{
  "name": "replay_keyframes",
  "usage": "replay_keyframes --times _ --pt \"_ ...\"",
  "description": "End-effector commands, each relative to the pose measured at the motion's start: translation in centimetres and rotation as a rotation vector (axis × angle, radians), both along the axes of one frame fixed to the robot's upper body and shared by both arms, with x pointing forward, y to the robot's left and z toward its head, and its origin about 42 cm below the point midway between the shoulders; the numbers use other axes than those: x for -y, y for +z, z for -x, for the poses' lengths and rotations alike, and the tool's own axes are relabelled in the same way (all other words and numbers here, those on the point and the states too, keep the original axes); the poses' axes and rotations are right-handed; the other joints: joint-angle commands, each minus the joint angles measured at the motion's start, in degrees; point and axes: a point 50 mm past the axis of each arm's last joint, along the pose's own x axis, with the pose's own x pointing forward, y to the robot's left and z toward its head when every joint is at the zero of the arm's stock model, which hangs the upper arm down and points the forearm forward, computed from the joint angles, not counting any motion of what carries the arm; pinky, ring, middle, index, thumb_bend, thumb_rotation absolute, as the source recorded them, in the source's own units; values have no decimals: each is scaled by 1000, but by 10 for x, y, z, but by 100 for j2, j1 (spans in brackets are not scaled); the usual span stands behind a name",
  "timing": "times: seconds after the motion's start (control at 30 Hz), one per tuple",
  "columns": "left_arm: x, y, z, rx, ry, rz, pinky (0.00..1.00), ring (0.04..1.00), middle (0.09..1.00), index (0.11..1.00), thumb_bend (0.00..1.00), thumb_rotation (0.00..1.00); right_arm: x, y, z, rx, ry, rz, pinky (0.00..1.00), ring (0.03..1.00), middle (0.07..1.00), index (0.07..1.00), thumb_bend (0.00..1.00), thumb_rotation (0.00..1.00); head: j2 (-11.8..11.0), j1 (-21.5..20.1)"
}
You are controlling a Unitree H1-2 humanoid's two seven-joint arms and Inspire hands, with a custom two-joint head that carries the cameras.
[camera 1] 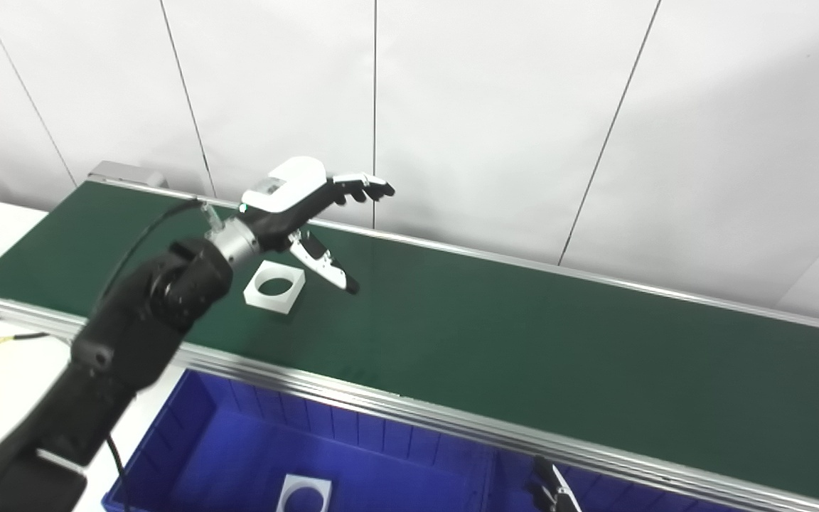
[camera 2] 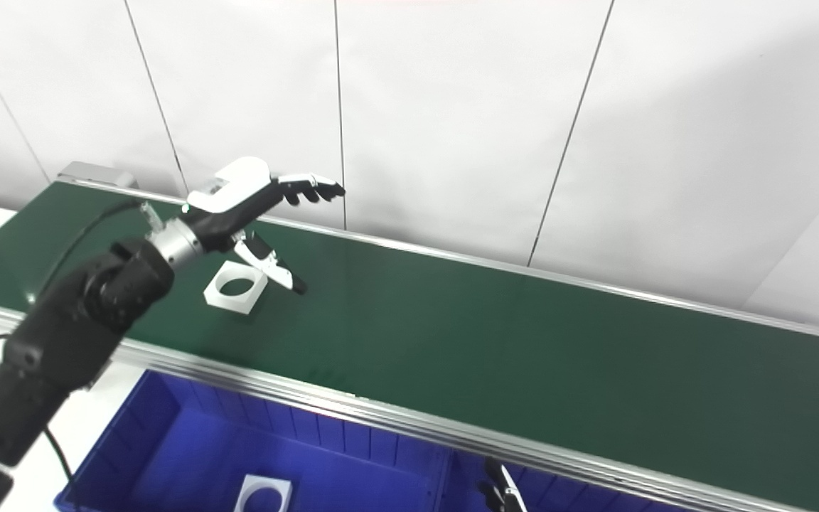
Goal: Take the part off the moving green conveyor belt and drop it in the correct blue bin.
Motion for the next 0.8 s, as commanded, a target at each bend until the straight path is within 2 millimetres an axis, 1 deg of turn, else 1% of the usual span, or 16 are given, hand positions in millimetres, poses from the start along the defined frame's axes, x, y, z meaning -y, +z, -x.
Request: replay_keyframes --times 0.0,0.17,0.27,0.33,0.4,0.47,0.57,0.6,0.67,0.77 --pt "-4 27 -15 55 3 -75 650 740 778 796 1000 277 -5 11 -5 78 9 -37 898 891 939 937 825 995 8 0" --pt "-5 21 -34 24 14 -197 647 725 759 775 1000 254 -6 13 -4 81 11 -45 908 897 944 941 817 983 23 -29" --pt "-5 19 -43 4 41 -267 664 725 759 777 1000 271 -7 14 -3 83 11 -47 905 897 946 942 817 978 31 -54" --pt "-7 16 -50 -11 60 -282 659 719 755 774 1000 278 -8 14 -3 86 11 -48 902 897 945 942 814 971 40 -79" --pt "-12 11 -55 -34 85 -273 667 728 758 773 1000 246 -9 15 -2 89 10 -50 898 893 935 934 800 962 48 -105" --pt "-15 6 -58 -54 106 -262 676 734 762 775 1000 239 -10 16 -1 92 9 -50 897 891 932 933 795 960 53 -124" --pt "-21 -7 -60 -75 137 -267 666 740 765 779 1000 243 -11 18 0 100 12 -47 890 890 929 930 787 956 88 -163" --pt "-22 -11 -60 -75 142 -270 643 731 760 779 1000 267 -11 19 0 101 13 -48 891 890 928 929 788 953 88 -163" --pt "-23 -19 -60 -85 154 -271 636 736 766 787 1000 306 -11 19 1 102 17 -50 895 893 929 932 791 949 91 -191" --pt "-26 -32 -60 -99 190 -284 653 749 776 801 1000 288 -11 20 4 104 22 -47 894 893 930 931 784 944 112 -267"
